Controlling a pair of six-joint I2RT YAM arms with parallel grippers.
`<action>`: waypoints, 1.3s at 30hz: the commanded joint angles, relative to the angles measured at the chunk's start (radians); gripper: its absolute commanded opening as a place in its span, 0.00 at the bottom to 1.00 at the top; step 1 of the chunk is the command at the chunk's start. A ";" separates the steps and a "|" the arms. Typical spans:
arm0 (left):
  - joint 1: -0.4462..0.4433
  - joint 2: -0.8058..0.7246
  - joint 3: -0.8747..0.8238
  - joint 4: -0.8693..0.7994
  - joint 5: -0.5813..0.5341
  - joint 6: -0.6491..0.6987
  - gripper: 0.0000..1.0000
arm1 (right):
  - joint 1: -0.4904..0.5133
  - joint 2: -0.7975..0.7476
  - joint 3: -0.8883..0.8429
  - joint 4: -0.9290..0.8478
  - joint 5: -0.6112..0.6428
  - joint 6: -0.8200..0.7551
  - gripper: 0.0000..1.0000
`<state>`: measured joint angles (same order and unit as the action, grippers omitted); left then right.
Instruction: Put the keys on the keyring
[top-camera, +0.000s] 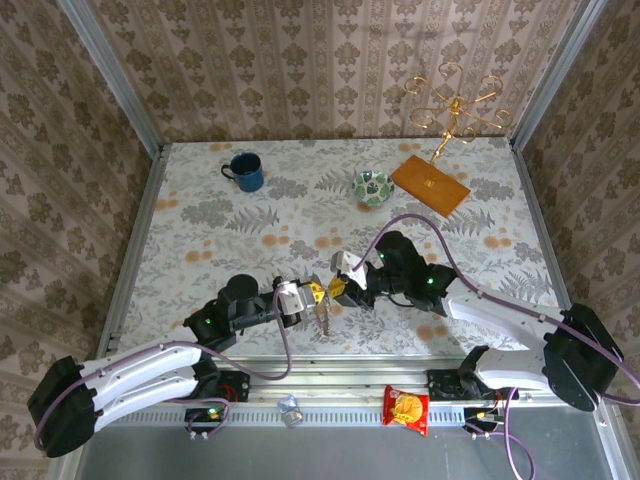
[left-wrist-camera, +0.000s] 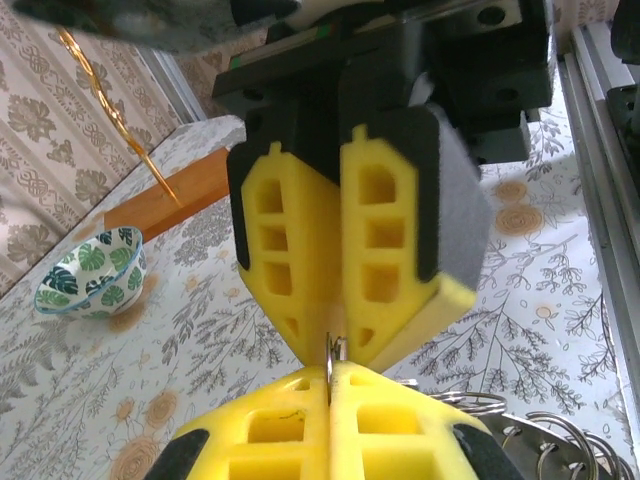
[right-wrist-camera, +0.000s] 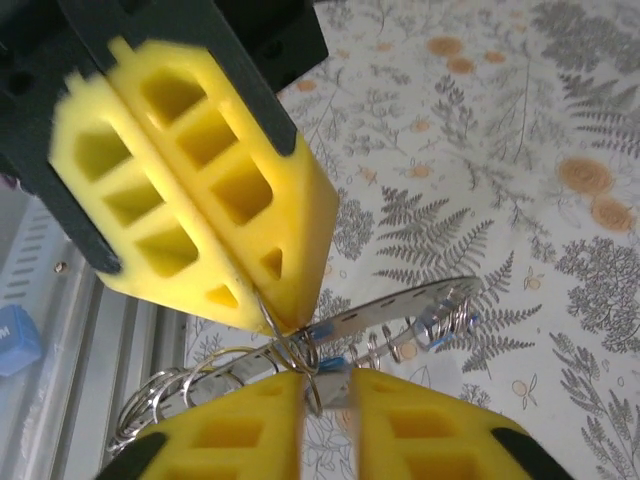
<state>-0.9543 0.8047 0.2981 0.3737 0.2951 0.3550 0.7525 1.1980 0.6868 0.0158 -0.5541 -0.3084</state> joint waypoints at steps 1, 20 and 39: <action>-0.002 -0.003 -0.022 0.091 0.033 -0.041 0.00 | -0.004 -0.065 -0.034 0.056 0.000 -0.024 0.26; -0.003 0.027 -0.053 0.220 0.039 -0.105 0.00 | -0.004 -0.011 -0.032 0.083 -0.063 -0.043 0.19; 0.001 0.050 0.054 -0.044 0.003 0.010 0.18 | 0.048 0.018 0.169 -0.285 0.014 -0.295 0.00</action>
<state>-0.9543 0.8379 0.3084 0.3820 0.2874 0.3229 0.7822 1.2045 0.8024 -0.1894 -0.5457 -0.5373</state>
